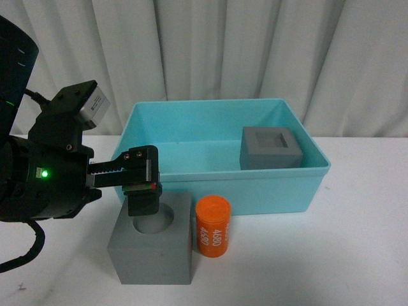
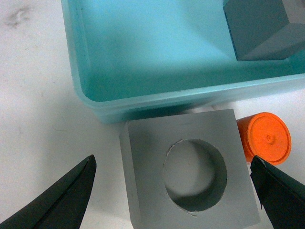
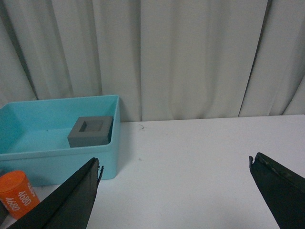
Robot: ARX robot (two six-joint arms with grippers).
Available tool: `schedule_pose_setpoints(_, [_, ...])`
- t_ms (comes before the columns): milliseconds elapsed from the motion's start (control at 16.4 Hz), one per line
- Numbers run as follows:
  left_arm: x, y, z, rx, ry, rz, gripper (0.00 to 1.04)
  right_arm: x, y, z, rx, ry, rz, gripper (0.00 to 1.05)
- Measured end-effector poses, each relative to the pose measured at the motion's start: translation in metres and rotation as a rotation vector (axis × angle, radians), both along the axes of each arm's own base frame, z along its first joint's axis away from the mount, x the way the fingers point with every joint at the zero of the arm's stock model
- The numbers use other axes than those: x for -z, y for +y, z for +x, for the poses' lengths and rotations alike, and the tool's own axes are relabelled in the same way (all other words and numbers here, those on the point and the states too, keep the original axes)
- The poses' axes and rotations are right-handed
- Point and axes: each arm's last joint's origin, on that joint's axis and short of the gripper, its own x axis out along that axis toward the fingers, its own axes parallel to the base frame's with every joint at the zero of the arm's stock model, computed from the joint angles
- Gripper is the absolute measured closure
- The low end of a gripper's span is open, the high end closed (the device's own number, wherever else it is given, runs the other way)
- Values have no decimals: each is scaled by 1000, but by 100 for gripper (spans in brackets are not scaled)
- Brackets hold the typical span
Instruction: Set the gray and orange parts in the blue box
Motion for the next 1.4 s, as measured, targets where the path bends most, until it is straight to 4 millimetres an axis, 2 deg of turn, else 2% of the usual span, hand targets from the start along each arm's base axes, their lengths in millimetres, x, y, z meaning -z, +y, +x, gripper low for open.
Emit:
schedule_pose_setpoints(305, [15,-2,5,-10,14,124,7,0,0,0,0,0,0,6])
schedule_pose_setpoints(488, [18,-5,8,1,8,164,7,0,0,0,0,0,0,6])
schedule_pose_setpoints(976, [32,-13,7,55,48,198,7,0,0,0,0,0,0,6])
schedule_pose_setpoints(1037, [33,-13,7,58,49,201,13,0,0,0,0,0,0,6])
schedule_pose_setpoints(1220, [33,-12,7,59,53,200,57,0,0,0,0,0,0,6])
schedule_pose_setpoints(1342, [33,-10,8,59,49,197,78,0,0,0,0,0,0,6])
schedule_pose_setpoints(1403, [31,-7,8,63,49,198,84,0,0,0,0,0,0,6])
